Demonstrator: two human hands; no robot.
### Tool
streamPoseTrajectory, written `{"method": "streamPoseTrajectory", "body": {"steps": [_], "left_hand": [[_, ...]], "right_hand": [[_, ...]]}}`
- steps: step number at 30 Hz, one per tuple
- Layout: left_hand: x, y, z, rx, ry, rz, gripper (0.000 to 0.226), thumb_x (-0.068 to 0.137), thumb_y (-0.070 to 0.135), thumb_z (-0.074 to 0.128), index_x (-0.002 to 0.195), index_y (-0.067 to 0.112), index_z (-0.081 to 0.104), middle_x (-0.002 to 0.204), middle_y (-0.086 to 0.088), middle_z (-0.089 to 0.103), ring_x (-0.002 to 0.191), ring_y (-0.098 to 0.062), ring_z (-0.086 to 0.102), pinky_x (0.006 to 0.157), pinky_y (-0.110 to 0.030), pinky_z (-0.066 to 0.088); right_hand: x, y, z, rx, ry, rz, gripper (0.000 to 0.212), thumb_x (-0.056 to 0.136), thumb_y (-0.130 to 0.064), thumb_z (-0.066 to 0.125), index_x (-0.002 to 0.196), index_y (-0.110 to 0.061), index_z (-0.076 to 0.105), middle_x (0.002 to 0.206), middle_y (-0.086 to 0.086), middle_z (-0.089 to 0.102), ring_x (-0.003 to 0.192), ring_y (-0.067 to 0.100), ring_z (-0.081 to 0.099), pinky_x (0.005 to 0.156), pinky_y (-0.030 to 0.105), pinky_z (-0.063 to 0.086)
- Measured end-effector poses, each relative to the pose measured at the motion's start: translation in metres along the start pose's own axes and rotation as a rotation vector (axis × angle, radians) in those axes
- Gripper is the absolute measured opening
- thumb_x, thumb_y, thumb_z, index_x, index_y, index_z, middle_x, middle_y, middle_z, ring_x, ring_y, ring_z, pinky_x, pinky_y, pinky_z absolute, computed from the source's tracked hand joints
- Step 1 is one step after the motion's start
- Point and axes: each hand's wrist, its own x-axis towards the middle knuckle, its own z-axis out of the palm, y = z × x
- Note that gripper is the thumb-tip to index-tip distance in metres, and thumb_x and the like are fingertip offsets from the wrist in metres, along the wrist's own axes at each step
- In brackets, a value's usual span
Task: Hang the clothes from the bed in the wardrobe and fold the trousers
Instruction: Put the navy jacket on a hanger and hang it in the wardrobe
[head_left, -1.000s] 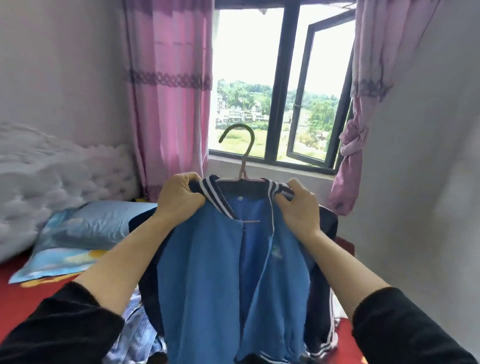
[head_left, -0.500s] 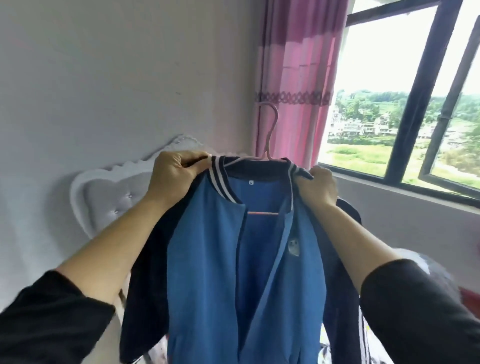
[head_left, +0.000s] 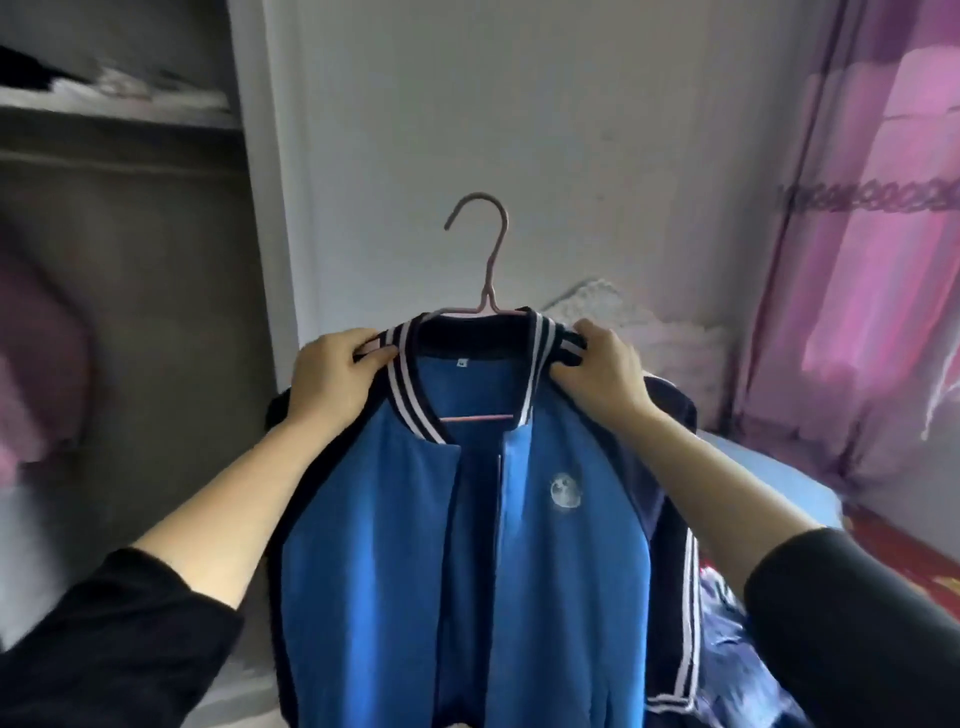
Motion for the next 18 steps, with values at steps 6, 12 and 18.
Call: {"method": "streamPoseTrajectory", "body": {"steps": [6,12,18], "left_hand": [[0.013,-0.104,-0.073,0.114,0.147,0.012,0.027,0.089,0.023,0.064,0.071,0.004,0.061,0.057,-0.001,0.058,0.056,-0.02,0.051,0.052,-0.026,0.032],[0.032,-0.188,-0.142,0.299,0.223,-0.019,0.028,0.089,0.02,0.064,0.068,0.002,0.055,0.054,-0.006,0.05,0.056,-0.026,0.047,0.055,-0.037,0.034],[0.052,-0.269,-0.201,0.544,0.253,-0.158,0.031,0.091,0.026,0.061,0.069,0.005,0.055,0.057,-0.009,0.054,0.062,-0.036,0.05,0.056,-0.039,0.042]], "right_hand": [[0.022,-0.072,0.113,0.002,-0.137,-0.242,0.052,0.076,-0.032,0.067,0.124,-0.021,0.048,0.117,-0.001,0.059,0.111,0.024,0.052,0.096,0.039,0.033],[0.05,-0.153,0.216,0.187,-0.085,-0.301,0.021,0.092,-0.029,0.059,0.106,-0.016,0.067,0.097,0.006,0.071,0.092,0.031,0.064,0.079,0.037,0.047],[0.081,-0.215,0.294,-0.179,-0.091,-0.548,0.017,0.092,-0.012,0.048,0.085,-0.01,0.064,0.082,0.012,0.066,0.083,0.036,0.058,0.065,0.035,0.03]]}}
